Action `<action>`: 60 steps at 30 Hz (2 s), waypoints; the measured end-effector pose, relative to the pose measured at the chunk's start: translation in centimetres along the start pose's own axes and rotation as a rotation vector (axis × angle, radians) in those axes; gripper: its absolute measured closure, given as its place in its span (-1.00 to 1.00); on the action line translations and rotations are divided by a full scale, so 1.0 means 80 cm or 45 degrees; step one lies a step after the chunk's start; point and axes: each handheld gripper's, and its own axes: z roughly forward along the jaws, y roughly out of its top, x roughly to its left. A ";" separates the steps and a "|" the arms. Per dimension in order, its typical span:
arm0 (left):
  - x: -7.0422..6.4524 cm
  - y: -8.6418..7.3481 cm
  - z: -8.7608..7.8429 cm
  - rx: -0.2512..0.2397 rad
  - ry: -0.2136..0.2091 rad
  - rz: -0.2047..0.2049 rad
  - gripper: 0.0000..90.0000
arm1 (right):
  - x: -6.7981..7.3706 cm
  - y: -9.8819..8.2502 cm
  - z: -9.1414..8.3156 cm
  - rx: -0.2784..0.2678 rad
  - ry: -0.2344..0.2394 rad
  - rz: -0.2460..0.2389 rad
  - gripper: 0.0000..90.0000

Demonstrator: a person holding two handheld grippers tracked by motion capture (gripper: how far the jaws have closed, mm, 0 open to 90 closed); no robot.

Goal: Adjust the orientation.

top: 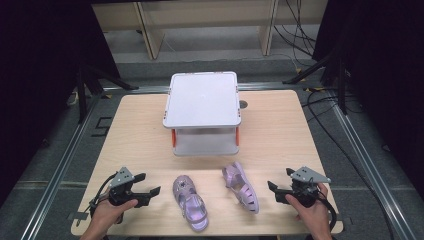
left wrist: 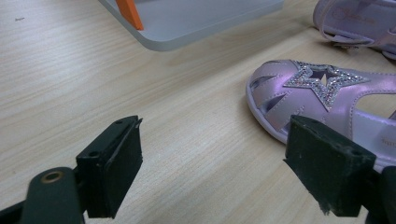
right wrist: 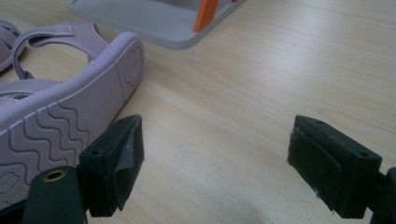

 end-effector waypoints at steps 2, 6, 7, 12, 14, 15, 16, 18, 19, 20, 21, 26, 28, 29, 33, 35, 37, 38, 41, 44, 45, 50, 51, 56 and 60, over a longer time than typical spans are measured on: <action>0.000 0.000 0.000 0.002 0.000 0.002 -0.60 | -0.002 0.001 0.000 0.003 0.004 -0.025 -0.59; 0.000 0.000 0.000 -0.002 -0.020 -0.022 -0.60 | 0.001 0.001 -0.003 0.006 -0.008 0.005 -0.59; 0.001 0.000 0.000 -0.005 -0.046 -0.046 -0.60 | -0.002 0.002 -0.004 -0.003 0.002 -0.038 -0.59; -0.007 0.001 0.001 -0.006 -0.072 -0.066 -0.60 | -0.001 0.000 -0.001 0.024 -0.026 -0.019 -0.59; -0.011 0.003 0.000 -0.013 -0.106 -0.065 -0.60 | -0.002 0.000 -0.003 0.017 -0.013 -0.028 -0.59; -0.015 0.004 0.000 -0.022 -0.140 -0.086 -0.61 | 0.002 -0.001 -0.003 0.027 -0.004 0.028 -0.59; -0.015 0.004 0.000 -0.022 -0.140 -0.086 -0.61 | 0.002 -0.001 -0.003 0.027 -0.004 0.028 -0.59; -0.026 0.009 -0.001 -0.027 -0.159 -0.074 -0.61 | -0.004 -0.001 -0.002 0.027 0.014 -0.002 -0.58; -0.026 0.009 -0.001 -0.027 -0.159 -0.074 -0.61 | -0.005 -0.001 0.000 0.025 -0.030 -0.023 -0.58; -0.036 0.012 -0.001 -0.044 -0.177 -0.065 -0.61 | -0.005 -0.001 0.000 0.026 -0.033 -0.021 -0.58; -0.042 0.013 0.000 -0.057 -0.206 -0.082 -0.61 | -0.005 -0.001 0.001 0.026 -0.018 -0.026 -0.58; -0.060 0.017 0.000 -0.063 -0.236 -0.057 -0.65 | -0.004 -0.001 0.001 0.026 -0.021 -0.035 -0.58; -0.072 0.018 0.002 -0.059 -0.231 -0.009 -0.65 | -0.002 -0.001 0.000 0.038 -0.023 -0.010 -0.58; -0.072 0.018 0.002 -0.059 -0.231 -0.009 -0.65 | -0.002 -0.001 0.000 0.038 -0.023 -0.010 -0.58; -0.086 0.018 0.008 -0.045 -0.234 0.035 -0.66 | -0.004 -0.001 0.001 0.025 -0.015 -0.030 -0.58; -0.094 0.019 0.010 -0.031 -0.249 0.031 -0.67 | -0.004 -0.001 0.002 0.029 -0.018 -0.030 -0.58; -0.103 0.018 0.015 -0.015 -0.262 0.058 -0.67 | -0.003 -0.001 0.002 0.034 0.007 -0.015 -0.57; -0.105 0.018 0.016 -0.001 -0.256 0.085 -0.67 | -0.002 -0.001 0.002 0.036 0.009 -0.015 -0.57; -0.110 0.018 0.019 -0.001 -0.243 0.108 -0.67 | -0.002 -0.001 0.002 0.036 0.009 -0.016 -0.57; -0.112 0.017 0.022 0.024 -0.217 0.157 -0.67 | -0.003 -0.001 0.002 0.037 -0.004 -0.030 -0.57; -0.114 0.016 0.024 0.014 -0.219 0.146 -0.67 | -0.003 -0.001 0.002 0.039 -0.004 -0.030 -0.57; -0.113 0.013 0.027 0.034 -0.208 0.155 -0.67 | -0.003 -0.001 0.002 0.040 -0.001 -0.031 -0.58; -0.112 0.013 0.026 0.042 -0.206 0.165 -0.67 | 0.000 -0.001 0.001 0.046 -0.007 -0.007 -0.58; -0.110 0.013 0.023 0.050 -0.200 0.161 -0.67 | -0.001 -0.001 0.001 0.048 -0.005 -0.006 -0.58; -0.105 0.012 0.019 0.067 -0.185 0.174 -0.67 | -0.001 -0.001 0.000 0.047 -0.003 -0.006 -0.58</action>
